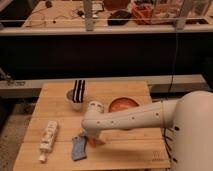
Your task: Place the pepper in the ceramic bowl
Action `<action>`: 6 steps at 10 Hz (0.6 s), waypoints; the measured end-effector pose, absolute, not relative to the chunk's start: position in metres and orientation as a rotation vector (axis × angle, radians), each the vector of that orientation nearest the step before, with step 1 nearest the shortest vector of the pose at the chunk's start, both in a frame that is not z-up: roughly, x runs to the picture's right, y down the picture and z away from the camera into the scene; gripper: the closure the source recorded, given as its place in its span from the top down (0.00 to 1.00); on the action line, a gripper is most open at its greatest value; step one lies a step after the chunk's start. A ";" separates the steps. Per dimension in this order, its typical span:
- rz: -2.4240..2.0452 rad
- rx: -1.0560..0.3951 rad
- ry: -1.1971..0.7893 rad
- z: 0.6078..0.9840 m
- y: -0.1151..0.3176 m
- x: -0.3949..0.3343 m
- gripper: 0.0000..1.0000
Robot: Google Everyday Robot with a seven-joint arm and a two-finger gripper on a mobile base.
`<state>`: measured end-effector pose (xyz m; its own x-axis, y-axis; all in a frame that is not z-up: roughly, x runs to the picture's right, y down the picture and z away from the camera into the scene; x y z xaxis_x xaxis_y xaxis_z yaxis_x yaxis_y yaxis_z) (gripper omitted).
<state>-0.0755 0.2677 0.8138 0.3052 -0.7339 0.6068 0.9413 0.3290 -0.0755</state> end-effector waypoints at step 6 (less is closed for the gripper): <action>-1.161 -0.468 -0.520 0.811 0.267 -0.073 0.77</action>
